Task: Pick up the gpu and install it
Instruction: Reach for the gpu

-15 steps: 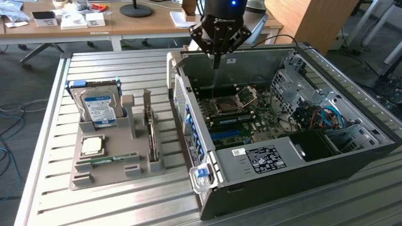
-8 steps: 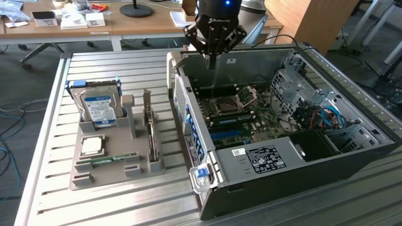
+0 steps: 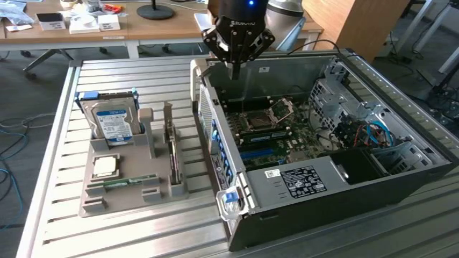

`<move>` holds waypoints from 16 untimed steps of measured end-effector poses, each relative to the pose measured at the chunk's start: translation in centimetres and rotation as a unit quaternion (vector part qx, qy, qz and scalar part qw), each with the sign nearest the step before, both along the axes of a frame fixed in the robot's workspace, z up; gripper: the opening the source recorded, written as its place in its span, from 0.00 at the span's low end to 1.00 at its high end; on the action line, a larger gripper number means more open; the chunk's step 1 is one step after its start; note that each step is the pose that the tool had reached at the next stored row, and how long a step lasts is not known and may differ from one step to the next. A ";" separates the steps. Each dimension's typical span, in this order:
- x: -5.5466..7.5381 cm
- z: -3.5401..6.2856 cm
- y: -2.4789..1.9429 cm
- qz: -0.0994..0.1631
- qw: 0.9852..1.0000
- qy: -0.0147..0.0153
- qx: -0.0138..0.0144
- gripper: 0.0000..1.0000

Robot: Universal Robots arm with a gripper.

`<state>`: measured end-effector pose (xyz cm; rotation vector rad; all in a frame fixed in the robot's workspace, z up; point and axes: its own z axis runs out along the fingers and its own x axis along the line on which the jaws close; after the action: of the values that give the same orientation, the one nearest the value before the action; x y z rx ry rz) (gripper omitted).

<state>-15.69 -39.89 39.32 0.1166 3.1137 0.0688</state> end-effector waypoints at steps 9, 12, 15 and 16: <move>-1.1 0.00 0.00 0.000 1.000 0.000 0.000 0.11; -1.3 0.00 0.00 0.000 1.000 0.000 0.000 0.11; -1.6 0.00 0.00 0.000 1.000 0.000 0.000 0.11; -1.8 0.00 0.00 0.000 1.000 0.000 0.000 0.11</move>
<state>-17.45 -39.89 39.32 0.1166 3.1136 0.0689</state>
